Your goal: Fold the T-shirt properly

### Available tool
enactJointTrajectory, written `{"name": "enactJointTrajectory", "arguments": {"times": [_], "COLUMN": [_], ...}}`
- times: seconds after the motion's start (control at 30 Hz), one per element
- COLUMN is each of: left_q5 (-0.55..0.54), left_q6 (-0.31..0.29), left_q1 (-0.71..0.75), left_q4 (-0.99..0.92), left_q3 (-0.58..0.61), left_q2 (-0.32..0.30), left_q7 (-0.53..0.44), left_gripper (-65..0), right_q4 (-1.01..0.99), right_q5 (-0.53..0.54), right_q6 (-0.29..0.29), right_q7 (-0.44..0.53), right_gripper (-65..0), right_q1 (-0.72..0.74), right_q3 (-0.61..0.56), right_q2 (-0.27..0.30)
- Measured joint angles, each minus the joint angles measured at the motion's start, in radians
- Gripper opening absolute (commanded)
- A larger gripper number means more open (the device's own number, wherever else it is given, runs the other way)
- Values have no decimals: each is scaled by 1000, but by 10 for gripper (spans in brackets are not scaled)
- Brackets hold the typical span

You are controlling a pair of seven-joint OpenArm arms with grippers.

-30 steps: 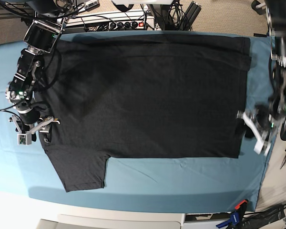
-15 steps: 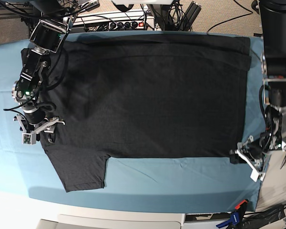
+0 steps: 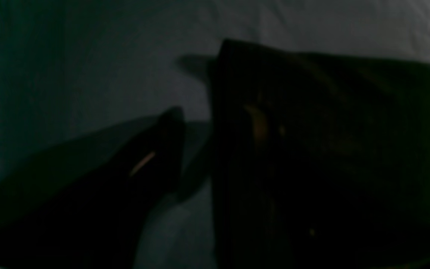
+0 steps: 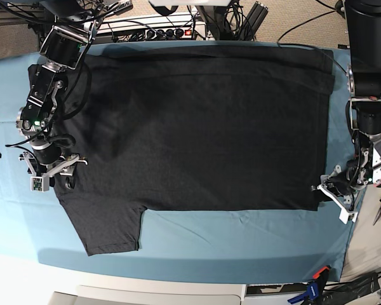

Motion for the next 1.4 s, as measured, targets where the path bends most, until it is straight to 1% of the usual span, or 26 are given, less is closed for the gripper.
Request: {"name": "enactJointTrajectory", "arguments": {"times": [0.13,0.23,0.27,0.37,0.43,0.53,0.63,0.67,0.7,0.77,0.83,0.93,1.07,1.13,1.2,1.27,1.4], "left_q5": [-35,-64,-71,-80,-81,-82,-82,-84,-85,-84,-84,-85,-85,-85,-85,-87,-87], "left_q6": [-3,-53,-53,-55,-83,-102,-102,-102,-102,-102,-102,-102,-101,-101,-101,-101,-102], "left_q1": [10,10,10,7,6,1,-7,-9,-10,-9,-9,-9,-9,-9,-9,-10,-9], "left_q4": [3,2,2,2,2,1,0,0,0,0,-1,-1,-1,-1,-1,-2,-3], "left_q3": [0,0,0,0,0,0,0,1,1,1,1,1,1,1,1,1,2], "left_q2": [0,0,3,6,12,25,44,48,50,48,45,44,44,44,44,45,39], "left_q7": [-8,0,5,5,11,16,21,21,21,19,18,14,14,14,12,14,17], "left_gripper": [-397,-397,-397,-397,-397,-397,-397,-407,-432,-527,-650,-650,-650,-650,-650,-650,-650], "right_q4": [0,0,0,0,0,0,0,0,0,0,0,0,0,0,-21,-101,-384], "right_q5": [0,0,3,3,3,3,3,3,3,3,3,3,-1,-43,-86,-86,-87], "right_q6": [0,0,0,0,0,0,0,0,0,0,0,0,-7,-39,-103,-122,-125], "right_q7": [0,0,0,0,0,0,0,0,0,0,0,1,51,67,68,78,128], "right_gripper": [-312,-312,-312,-312,-312,-312,-312,-312,-312,-312,-312,-312,-316,-333,-337,-337,-337], "right_q1": [0,0,0,0,0,0,0,-1,-1,0,-1,0,0,15,58,128,279], "right_q3": [0,0,0,0,0,0,0,0,0,0,0,0,0,0,1,10,31], "right_q2": [0,0,0,0,0,0,0,0,0,0,0,0,0,-1,1,8,10]}}
